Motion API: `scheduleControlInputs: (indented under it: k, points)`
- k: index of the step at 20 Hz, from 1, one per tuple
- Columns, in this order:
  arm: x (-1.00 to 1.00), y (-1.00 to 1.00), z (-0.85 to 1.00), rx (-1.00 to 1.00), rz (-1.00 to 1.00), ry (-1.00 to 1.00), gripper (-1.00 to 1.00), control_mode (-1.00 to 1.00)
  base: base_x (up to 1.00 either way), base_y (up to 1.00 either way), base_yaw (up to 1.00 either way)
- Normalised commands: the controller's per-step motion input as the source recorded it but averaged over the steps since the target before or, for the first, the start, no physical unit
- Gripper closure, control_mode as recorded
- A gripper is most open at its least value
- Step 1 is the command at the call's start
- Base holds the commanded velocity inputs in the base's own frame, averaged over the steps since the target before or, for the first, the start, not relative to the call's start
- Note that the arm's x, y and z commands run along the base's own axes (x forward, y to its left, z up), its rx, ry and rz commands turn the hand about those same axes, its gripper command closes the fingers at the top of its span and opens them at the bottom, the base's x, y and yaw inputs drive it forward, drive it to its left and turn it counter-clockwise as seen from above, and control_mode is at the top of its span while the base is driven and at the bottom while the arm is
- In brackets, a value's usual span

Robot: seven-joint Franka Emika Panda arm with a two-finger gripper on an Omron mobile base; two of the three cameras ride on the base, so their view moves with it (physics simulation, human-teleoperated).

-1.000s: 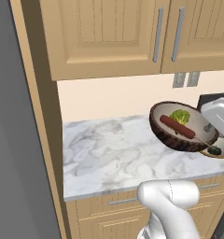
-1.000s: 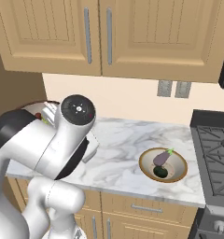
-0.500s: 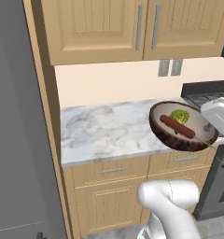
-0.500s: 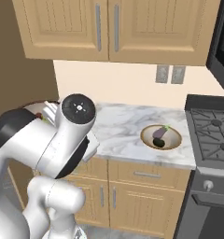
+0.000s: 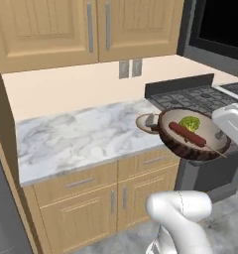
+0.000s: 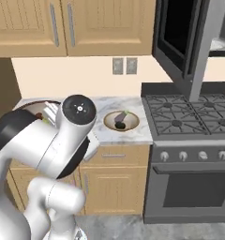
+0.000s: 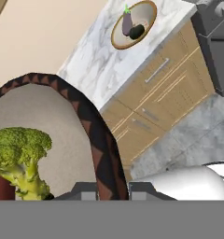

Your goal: Place the bowl containing the broccoli and hot dog in the microwave. Close the microwave door and press the start button to microwave the meal.

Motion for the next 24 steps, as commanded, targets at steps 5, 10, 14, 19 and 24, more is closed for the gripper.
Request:
scheduleControlInputs:
  k: [5, 10, 14, 19, 24]
  points:
    - [0.0, 0.0, 0.0, 0.0, 0.0, 0.0, 1.0, 1.0, 0.0, -0.55, -0.55]
    - [0.0, 0.0, 0.0, 0.0, 0.0, 0.0, 1.0, 1.0, 0.0, -0.58, -0.48]
    - [0.0, 0.0, 0.0, 0.0, 0.0, 0.0, 1.0, 1.0, 0.12, -0.62, -0.38]
    - [0.0, 0.0, 0.0, 0.0, 0.0, 0.0, 1.0, 1.0, 0.32, -0.75, -0.25]
    - [0.0, 0.0, 0.0, 0.0, 0.0, 0.0, 1.0, 1.0, 0.32, -0.86, -0.15]
